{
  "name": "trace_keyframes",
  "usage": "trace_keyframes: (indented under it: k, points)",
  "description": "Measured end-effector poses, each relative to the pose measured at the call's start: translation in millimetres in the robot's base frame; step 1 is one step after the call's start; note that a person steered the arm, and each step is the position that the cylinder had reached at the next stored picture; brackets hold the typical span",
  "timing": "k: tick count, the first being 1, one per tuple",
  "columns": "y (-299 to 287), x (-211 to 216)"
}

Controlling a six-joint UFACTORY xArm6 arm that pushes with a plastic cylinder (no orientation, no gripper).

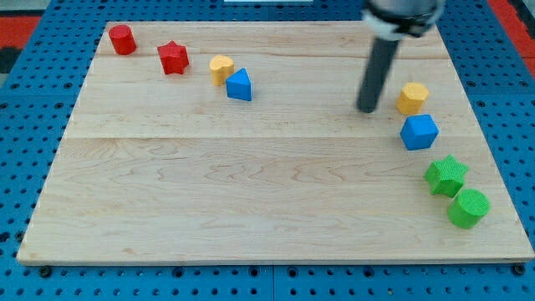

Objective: Slide the yellow hexagon blue triangle above the blue cube

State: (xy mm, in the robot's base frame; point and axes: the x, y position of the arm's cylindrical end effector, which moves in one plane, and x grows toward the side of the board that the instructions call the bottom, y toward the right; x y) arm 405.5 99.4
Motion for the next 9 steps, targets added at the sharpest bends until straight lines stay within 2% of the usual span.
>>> trace_keyframes:
  k: [1, 2, 3, 4, 6, 7, 8, 9]
  points:
    - [-137.5, 14.9]
    - [-221.9, -36.0]
    - [-162.5, -58.6]
    - [-73.1, -57.2]
    - [33.4, -72.7]
    - [58.3, -72.7]
    - [21.8, -50.3]
    - [-94.6, 10.2]
